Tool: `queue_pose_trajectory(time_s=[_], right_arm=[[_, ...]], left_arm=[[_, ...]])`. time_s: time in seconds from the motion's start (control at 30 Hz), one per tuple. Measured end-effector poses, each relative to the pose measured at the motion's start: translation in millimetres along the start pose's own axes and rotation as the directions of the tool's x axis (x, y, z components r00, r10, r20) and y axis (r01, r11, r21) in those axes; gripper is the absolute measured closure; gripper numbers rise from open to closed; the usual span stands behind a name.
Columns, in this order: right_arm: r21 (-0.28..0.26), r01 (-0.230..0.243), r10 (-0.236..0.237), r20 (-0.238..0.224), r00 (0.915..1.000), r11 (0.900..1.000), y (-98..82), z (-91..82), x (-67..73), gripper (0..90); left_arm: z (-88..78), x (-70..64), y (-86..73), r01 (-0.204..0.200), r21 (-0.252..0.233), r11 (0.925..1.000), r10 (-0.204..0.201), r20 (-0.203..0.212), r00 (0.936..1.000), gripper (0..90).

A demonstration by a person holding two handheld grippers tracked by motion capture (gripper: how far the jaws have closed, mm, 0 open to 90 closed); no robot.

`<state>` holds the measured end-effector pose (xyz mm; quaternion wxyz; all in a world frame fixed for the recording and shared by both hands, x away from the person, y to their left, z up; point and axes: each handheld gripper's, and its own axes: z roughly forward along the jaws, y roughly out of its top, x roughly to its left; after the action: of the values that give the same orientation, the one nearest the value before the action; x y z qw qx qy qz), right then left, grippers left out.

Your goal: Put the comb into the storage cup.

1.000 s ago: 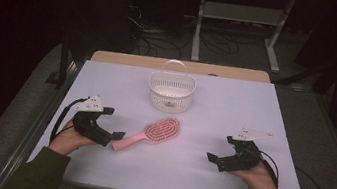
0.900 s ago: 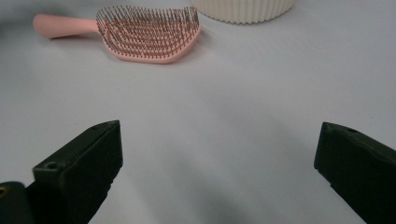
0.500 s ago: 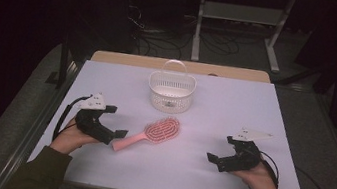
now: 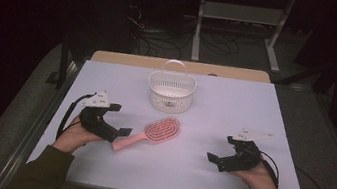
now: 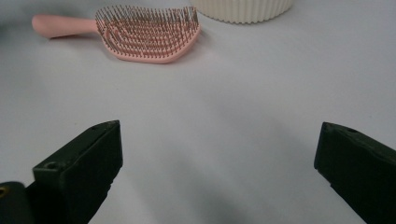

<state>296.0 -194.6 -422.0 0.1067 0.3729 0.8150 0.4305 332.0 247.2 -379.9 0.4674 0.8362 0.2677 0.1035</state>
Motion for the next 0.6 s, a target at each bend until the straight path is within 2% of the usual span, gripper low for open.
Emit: queue_pose_trajectory(time_s=[0.27,0.6], right_arm=[[-0.005,-0.004,0.004,-0.002,1.0000,1.000,0.0,-0.4,-0.2,0.7],[-0.008,-0.006,0.006,-0.003,1.0000,1.000,-0.1,-0.7,-0.6,0.7]], left_arm=[[6.8,-1.0,5.4,-0.010,0.011,0.9999,0.010,0.012,0.9999,0.2],[13.1,-0.5,17.4,-0.022,-0.005,0.9998,0.022,0.015,0.9997,0.1]])
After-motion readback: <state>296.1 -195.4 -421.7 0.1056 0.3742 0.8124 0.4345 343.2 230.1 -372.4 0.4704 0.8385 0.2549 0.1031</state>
